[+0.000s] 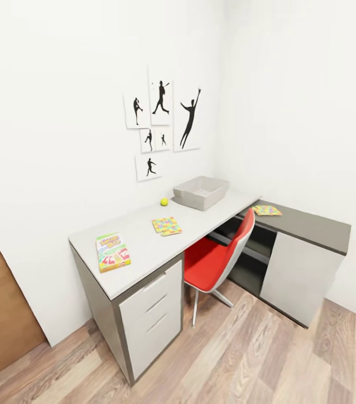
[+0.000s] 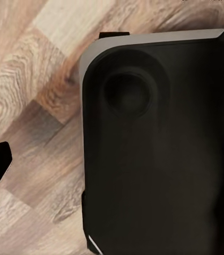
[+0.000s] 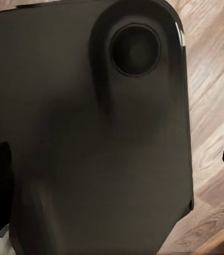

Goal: Put all the toys in the child's room - the three board games (two on the bed and one on the table), the two jigsaw puzzles on the table, and the tennis ball on the table - inside the toy box on the table in the child's room.

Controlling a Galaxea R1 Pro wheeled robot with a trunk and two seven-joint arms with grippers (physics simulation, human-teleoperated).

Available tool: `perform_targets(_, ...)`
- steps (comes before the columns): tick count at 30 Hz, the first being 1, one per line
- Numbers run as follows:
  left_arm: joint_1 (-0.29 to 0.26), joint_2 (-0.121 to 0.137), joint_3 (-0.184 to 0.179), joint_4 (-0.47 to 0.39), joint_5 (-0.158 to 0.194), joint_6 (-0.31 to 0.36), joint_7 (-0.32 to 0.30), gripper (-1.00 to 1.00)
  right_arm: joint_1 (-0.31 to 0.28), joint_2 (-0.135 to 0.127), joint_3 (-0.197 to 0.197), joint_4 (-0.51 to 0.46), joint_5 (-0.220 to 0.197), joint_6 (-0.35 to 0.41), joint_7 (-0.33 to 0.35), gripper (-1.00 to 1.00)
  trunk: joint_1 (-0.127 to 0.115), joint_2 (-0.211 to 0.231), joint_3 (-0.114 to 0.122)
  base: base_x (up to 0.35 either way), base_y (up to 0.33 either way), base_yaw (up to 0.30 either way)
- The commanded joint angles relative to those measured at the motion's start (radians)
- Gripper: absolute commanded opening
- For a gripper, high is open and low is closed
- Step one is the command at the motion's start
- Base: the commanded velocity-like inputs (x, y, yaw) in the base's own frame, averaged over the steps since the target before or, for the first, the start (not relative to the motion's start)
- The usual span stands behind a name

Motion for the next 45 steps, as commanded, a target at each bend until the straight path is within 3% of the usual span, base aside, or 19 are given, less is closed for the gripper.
perform_targets(1,-0.001,0.001,0.0,0.0,0.0,-0.004,0.0,1.0,0.0,-0.001,-0.001,0.0,-0.016,-0.005,0.0,1.0,0.0,0.0,-0.001,0.0,0.0,-0.275)
perform_targets(10,-0.001,0.004,-0.001,-0.001,-0.001,-0.014,0.0,1.0,0.0,-0.004,-0.001,0.0,-0.032,-0.029,0.0,1.0,0.0,0.0,-0.005,0.0,0.0,-0.275)
perform_targets(28,-0.001,0.015,-0.002,-0.001,-0.001,-0.04,0.0,1.0,0.0,-0.005,-0.001,0.0,-0.038,-0.033,0.0,1.0,-0.069,0.126,0.044,0.0,0.0,-0.272)
perform_targets(36,-0.001,0.016,-0.004,-0.001,-0.001,-0.04,0.0,1.0,0.0,0.005,0.002,-0.001,-0.025,-0.035,0.0,1.0,-0.1,0.182,0.068,0.0,0.0,-0.073)
perform_targets(45,-0.001,0.016,-0.053,-0.001,-0.001,-0.041,0.0,1.0,0.0,0.005,0.003,-0.001,-0.019,-0.035,0.0,1.0,-0.134,0.245,0.096,0.0,0.0,-0.005)
